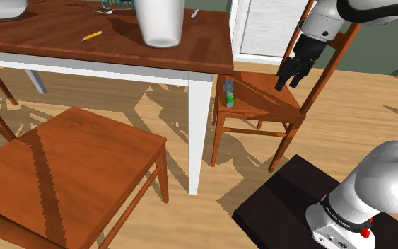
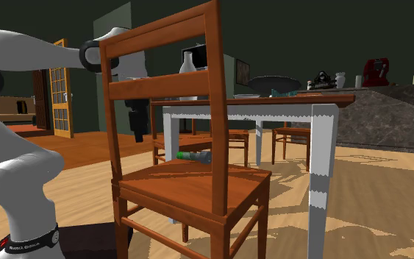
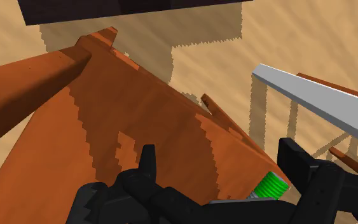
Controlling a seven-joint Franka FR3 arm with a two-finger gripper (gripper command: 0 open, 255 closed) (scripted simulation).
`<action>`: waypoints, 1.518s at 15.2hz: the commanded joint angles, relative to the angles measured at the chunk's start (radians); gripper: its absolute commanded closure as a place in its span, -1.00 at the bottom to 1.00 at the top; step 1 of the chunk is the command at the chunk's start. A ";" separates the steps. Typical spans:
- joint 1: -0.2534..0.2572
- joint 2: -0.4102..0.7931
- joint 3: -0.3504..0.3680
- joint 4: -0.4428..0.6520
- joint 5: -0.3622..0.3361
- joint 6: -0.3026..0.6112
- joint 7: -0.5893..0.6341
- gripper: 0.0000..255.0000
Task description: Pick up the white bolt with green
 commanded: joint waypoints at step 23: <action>-0.149 0.571 0.360 0.255 -0.092 0.318 0.881 -1.00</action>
